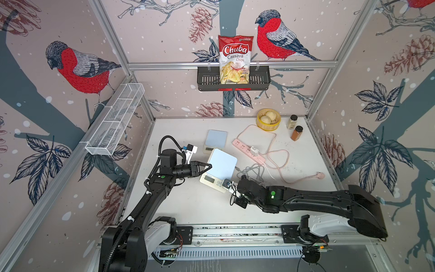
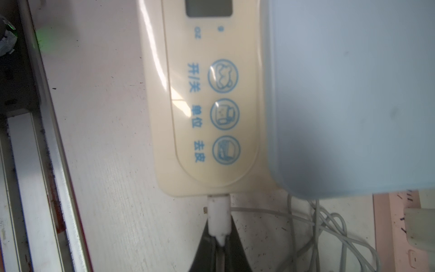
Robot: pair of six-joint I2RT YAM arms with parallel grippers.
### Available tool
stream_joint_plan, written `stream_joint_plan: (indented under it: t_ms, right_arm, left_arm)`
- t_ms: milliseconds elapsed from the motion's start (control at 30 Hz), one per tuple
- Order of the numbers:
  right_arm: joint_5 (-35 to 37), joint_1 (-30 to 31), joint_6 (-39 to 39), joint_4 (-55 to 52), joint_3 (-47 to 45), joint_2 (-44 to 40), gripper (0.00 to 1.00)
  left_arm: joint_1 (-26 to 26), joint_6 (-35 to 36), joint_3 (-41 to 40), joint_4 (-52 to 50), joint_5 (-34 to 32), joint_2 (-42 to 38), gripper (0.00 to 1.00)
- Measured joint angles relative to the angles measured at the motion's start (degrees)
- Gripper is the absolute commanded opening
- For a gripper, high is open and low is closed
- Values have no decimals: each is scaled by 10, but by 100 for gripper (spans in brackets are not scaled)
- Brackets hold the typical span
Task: Charge the electronic scale
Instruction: Insert the charging cable into the electronic scale.
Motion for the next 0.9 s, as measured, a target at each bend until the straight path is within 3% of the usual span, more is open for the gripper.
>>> stream_joint_plan:
  t_ms: [300, 433, 533, 633, 767, 900]
  right_arm:
    - [-18, -3, 0, -4, 13, 27, 2]
    - [-16, -3, 11, -2, 17, 37, 15]
    - [-16, 0, 16, 6, 17, 39, 16]
    - [-16, 3, 18, 22, 17, 39, 14]
    - [-15, 3, 18, 31, 17, 37, 1]
    - [-16, 2, 18, 31, 17, 36, 0]
  left_arm:
    - [0, -21, -42, 38, -24, -38, 0]
    - [0, -47, -59, 55, -46, -57, 0]
    - [0, -51, -61, 55, -51, -58, 0]
    - [0, -57, -53, 50, -49, -50, 0]
    - [0, -50, -38, 48, -48, -39, 0]
    - [0, -50, -35, 48, -47, -34, 0]
